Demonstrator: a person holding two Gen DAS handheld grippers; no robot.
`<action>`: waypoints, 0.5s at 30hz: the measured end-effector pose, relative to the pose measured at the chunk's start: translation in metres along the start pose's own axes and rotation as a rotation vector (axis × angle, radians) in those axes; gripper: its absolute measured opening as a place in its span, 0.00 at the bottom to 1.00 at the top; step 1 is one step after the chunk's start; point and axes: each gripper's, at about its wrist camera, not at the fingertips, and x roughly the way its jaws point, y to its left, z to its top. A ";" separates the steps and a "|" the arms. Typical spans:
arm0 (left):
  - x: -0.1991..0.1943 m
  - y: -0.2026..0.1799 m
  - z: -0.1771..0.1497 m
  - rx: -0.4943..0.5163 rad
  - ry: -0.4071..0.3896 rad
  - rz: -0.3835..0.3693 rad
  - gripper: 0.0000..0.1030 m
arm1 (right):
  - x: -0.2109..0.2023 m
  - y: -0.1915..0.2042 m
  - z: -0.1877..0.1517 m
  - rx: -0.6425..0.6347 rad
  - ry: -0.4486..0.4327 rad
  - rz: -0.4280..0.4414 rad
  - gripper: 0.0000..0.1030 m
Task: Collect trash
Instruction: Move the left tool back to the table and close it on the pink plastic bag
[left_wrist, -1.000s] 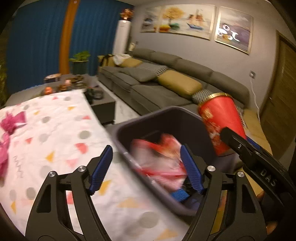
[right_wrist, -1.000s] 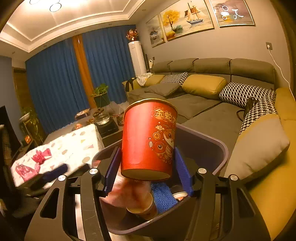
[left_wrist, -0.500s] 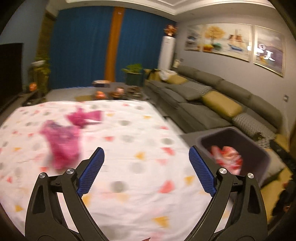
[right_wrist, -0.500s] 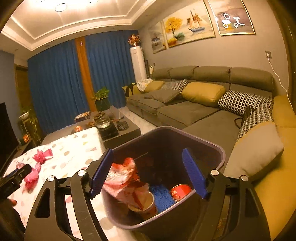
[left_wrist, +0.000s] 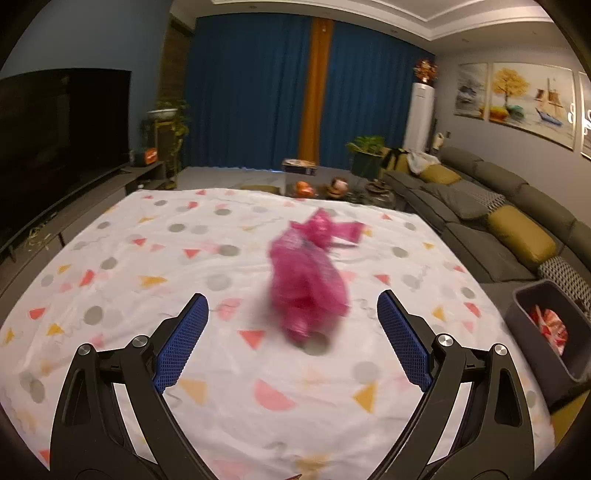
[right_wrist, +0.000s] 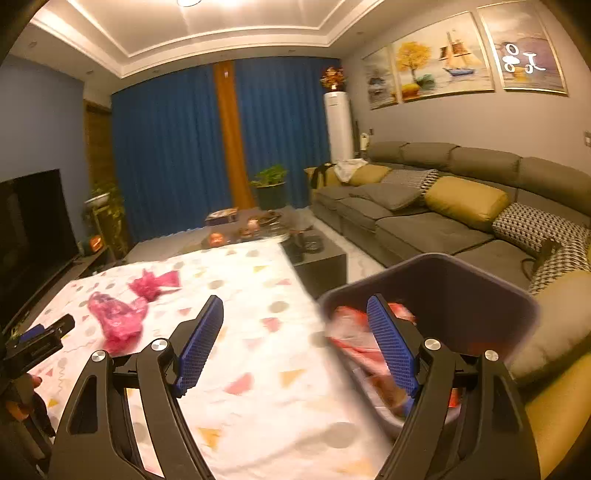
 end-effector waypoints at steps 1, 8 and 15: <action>0.002 0.005 0.001 -0.004 0.001 0.006 0.88 | 0.005 0.010 0.000 -0.009 0.005 0.014 0.76; 0.043 0.008 0.011 -0.019 0.062 -0.020 0.88 | 0.027 0.059 -0.001 -0.070 0.026 0.072 0.76; 0.091 0.006 0.019 -0.035 0.140 -0.104 0.69 | 0.052 0.085 0.002 -0.112 0.047 0.105 0.76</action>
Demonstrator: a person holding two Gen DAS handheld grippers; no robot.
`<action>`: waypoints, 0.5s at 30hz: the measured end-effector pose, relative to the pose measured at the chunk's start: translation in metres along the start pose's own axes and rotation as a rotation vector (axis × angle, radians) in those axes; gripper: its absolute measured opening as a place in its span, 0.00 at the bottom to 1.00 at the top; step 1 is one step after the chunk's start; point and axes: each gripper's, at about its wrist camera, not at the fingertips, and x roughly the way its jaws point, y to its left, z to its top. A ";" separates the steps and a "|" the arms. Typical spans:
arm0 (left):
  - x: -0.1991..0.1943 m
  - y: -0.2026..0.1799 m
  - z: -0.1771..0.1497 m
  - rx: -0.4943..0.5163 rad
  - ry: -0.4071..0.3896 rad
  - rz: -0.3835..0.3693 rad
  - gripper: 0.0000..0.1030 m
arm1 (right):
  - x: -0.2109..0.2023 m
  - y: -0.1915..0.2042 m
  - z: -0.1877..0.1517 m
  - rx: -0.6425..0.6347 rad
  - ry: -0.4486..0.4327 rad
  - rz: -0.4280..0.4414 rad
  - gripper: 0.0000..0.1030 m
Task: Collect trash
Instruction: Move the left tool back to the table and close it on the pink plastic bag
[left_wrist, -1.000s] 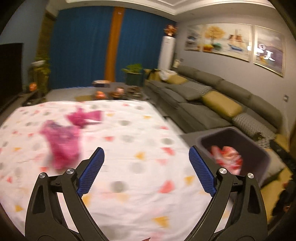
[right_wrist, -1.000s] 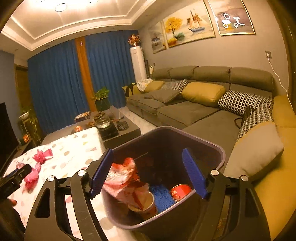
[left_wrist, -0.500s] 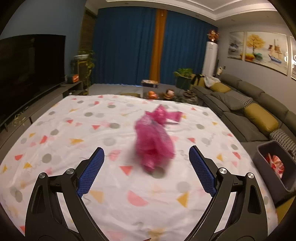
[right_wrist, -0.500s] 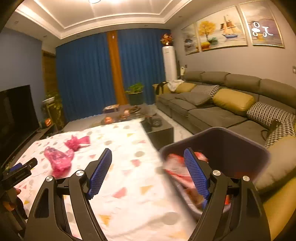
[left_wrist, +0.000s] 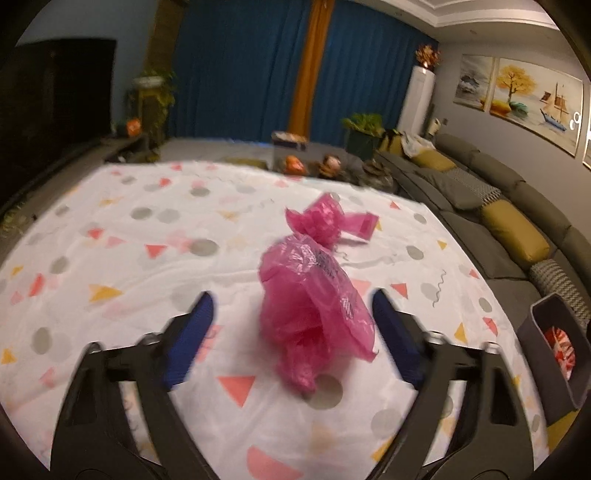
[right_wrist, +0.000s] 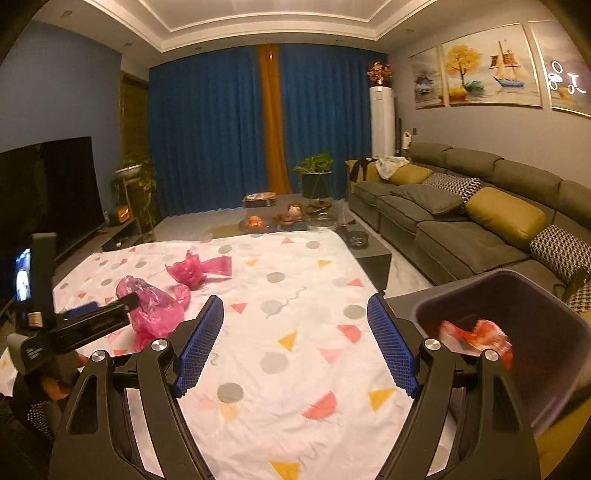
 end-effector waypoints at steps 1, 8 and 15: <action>0.006 0.002 0.001 -0.003 0.020 -0.012 0.56 | 0.006 0.004 0.003 0.000 0.005 0.009 0.76; 0.017 0.022 0.001 -0.051 0.048 -0.093 0.03 | 0.036 0.030 0.011 -0.028 0.035 0.063 0.76; -0.020 0.062 0.027 -0.069 -0.114 0.128 0.03 | 0.081 0.071 0.017 -0.078 0.071 0.110 0.76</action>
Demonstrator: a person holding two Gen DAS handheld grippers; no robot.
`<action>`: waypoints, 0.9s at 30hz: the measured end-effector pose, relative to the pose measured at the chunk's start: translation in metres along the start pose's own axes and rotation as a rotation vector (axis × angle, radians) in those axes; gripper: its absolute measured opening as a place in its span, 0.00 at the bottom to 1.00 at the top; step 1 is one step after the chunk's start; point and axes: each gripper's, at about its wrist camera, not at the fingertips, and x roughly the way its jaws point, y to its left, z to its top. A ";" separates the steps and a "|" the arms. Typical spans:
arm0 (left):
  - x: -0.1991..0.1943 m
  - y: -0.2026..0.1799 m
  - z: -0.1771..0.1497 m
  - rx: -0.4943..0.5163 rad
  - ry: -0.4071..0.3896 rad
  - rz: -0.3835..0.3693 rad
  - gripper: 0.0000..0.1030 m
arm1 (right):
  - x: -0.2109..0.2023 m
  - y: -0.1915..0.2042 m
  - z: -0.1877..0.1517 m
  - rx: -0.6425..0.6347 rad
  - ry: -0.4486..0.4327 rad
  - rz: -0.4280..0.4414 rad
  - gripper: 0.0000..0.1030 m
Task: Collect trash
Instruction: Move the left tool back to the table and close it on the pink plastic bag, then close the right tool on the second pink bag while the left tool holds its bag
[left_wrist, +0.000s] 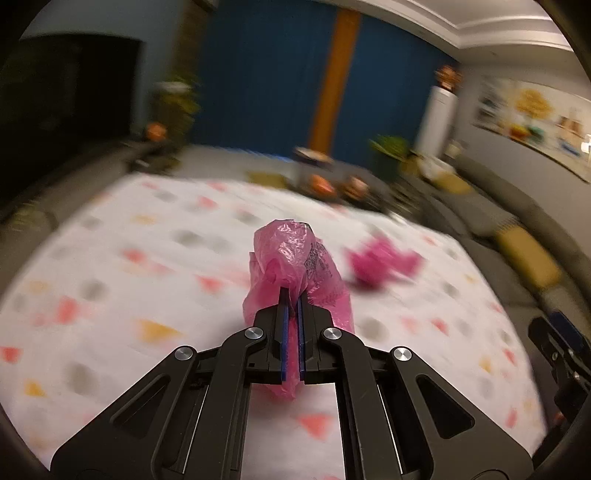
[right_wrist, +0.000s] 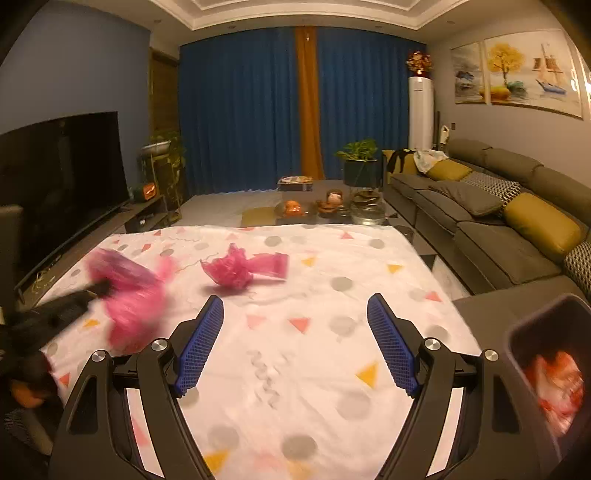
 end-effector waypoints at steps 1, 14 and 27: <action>0.000 0.007 0.003 -0.004 -0.009 0.051 0.03 | 0.006 0.004 0.002 -0.002 0.005 0.004 0.76; 0.012 0.049 0.014 -0.065 0.011 0.144 0.03 | 0.119 0.061 0.032 -0.066 0.089 0.011 0.72; 0.016 0.072 0.017 -0.136 0.027 0.162 0.03 | 0.186 0.073 0.030 -0.050 0.252 0.014 0.39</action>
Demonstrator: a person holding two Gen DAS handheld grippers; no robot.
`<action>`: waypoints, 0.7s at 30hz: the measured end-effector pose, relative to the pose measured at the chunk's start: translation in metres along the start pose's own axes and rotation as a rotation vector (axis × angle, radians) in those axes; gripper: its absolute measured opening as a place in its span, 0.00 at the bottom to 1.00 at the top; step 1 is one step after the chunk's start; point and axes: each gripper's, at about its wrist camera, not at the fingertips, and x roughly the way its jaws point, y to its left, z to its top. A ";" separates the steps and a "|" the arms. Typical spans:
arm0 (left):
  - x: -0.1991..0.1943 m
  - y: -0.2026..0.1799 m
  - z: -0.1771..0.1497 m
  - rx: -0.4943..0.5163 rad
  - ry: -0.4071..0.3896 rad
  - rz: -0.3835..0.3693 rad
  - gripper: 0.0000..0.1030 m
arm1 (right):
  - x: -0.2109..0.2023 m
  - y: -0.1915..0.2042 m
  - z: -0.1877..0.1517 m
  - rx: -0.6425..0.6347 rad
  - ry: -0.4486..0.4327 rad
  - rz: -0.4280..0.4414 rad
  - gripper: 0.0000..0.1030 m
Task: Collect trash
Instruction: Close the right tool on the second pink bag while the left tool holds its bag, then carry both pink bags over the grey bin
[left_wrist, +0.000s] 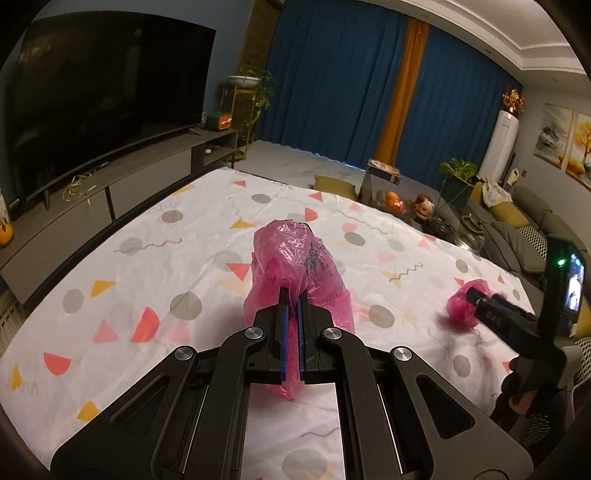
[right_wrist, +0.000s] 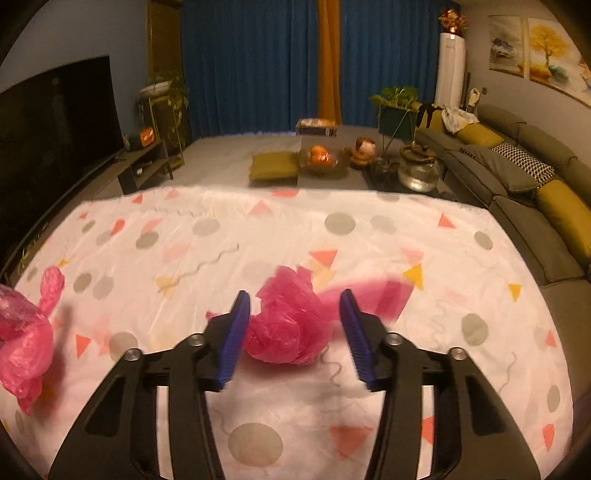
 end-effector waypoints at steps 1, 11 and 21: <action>0.000 0.000 0.000 0.001 0.000 0.000 0.03 | 0.003 0.002 -0.003 -0.016 0.014 -0.001 0.35; -0.001 -0.006 -0.001 0.023 -0.013 -0.007 0.03 | -0.022 -0.005 -0.018 -0.017 -0.035 0.000 0.24; -0.019 -0.040 -0.014 0.125 -0.040 -0.076 0.03 | -0.116 -0.033 -0.070 -0.045 -0.125 -0.015 0.24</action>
